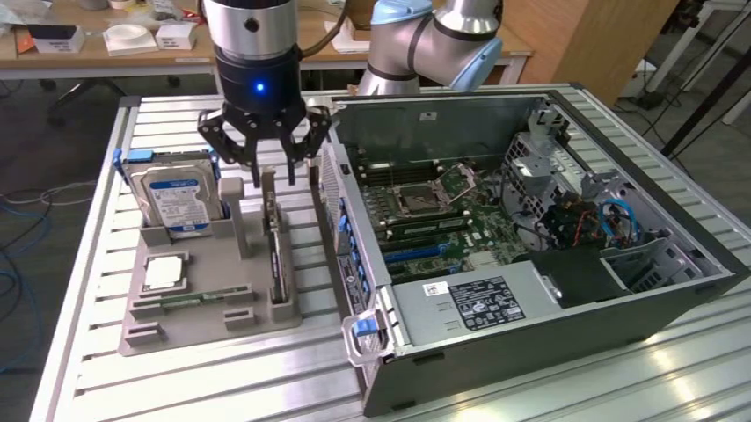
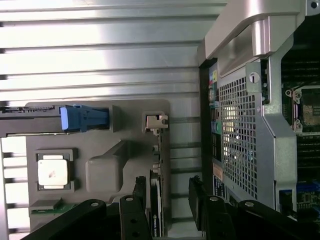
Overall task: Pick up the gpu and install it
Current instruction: 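Pick up the gpu and move the gpu toward the slot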
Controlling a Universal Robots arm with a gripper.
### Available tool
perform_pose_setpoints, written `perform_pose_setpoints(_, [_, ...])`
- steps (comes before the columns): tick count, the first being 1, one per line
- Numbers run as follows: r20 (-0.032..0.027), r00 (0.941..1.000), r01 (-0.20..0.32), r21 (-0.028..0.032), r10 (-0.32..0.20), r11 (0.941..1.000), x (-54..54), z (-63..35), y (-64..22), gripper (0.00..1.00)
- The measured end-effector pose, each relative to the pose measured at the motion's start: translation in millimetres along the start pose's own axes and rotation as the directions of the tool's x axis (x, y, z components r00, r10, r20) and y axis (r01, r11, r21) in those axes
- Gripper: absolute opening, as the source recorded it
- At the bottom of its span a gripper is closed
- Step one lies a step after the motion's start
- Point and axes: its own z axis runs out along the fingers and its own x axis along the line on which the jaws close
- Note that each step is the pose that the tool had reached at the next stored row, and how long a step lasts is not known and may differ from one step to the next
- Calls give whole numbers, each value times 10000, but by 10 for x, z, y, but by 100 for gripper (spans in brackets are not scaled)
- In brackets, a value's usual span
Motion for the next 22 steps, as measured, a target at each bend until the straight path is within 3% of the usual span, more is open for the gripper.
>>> perform_pose_setpoints(22, [0,10000,0,0,0,10000,1,88,-189,47])
